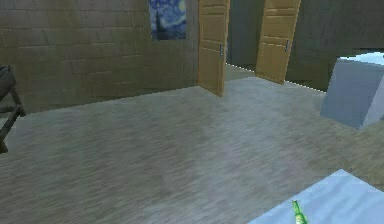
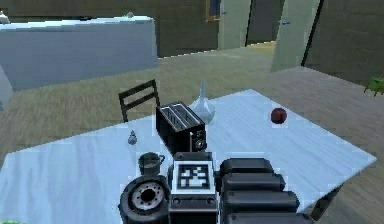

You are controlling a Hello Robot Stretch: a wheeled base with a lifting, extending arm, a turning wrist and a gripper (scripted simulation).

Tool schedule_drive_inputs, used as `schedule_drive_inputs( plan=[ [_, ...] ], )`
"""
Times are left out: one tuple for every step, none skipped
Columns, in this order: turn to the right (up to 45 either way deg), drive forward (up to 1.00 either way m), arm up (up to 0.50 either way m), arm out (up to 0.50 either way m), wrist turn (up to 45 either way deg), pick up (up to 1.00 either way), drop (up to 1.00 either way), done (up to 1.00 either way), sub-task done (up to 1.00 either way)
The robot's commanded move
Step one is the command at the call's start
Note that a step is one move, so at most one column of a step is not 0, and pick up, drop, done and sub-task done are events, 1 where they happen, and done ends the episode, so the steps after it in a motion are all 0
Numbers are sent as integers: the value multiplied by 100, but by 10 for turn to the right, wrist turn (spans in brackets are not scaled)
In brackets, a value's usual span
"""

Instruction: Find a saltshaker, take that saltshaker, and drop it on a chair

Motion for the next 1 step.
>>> schedule_drive_inputs(
  plan=[
    [-450, 0, 0, 0, 0, 0, 0, 0, 0]
  ],
)
